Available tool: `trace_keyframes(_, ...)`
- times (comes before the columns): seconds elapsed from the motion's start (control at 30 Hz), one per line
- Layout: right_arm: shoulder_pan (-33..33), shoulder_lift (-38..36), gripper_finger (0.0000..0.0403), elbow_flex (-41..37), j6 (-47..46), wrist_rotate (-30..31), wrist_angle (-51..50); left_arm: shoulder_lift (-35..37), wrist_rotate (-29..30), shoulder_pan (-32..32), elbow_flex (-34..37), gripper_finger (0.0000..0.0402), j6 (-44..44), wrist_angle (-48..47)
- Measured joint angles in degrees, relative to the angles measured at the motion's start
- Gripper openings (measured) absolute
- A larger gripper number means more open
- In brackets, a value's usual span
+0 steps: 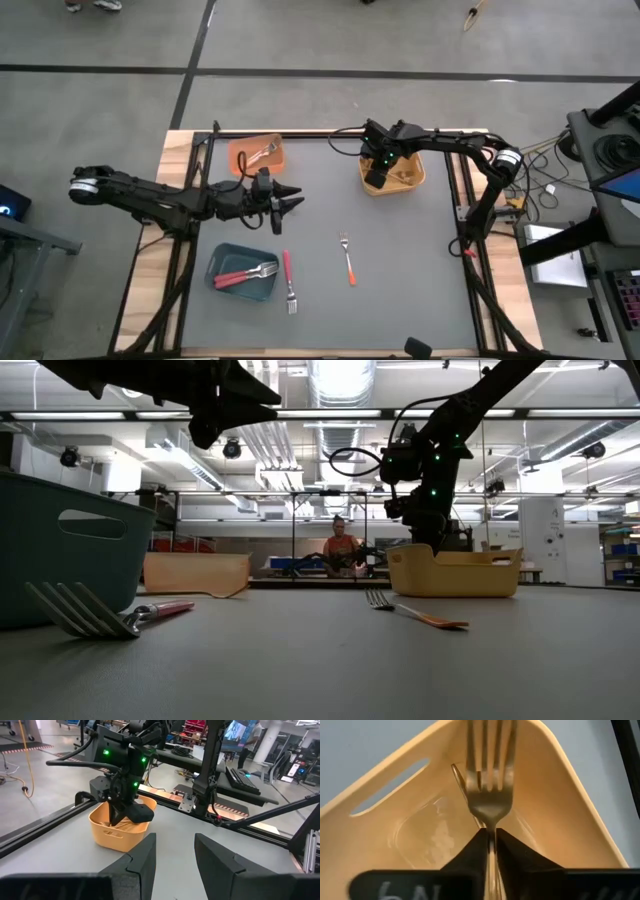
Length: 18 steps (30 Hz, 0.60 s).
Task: Sort silverware by color (type)
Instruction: Put the gold fork into the yellow bin
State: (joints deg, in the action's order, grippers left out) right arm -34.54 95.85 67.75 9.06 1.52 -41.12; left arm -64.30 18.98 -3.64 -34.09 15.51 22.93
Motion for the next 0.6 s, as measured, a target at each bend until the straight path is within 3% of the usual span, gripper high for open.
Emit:
trace_keyframes(0.3,0.0,-0.2,0.0013,3.1,0.0,0.1,-4.5,0.0,0.0,0.0,0.0,0.0116,-1.0,0.2)
trace_keyframes(0.6,0.0,-0.3,0.0012,9.0,-0.1,0.1,-16.0,0.0,0.0,0.0,0.0,0.0116,-1.5,0.2)
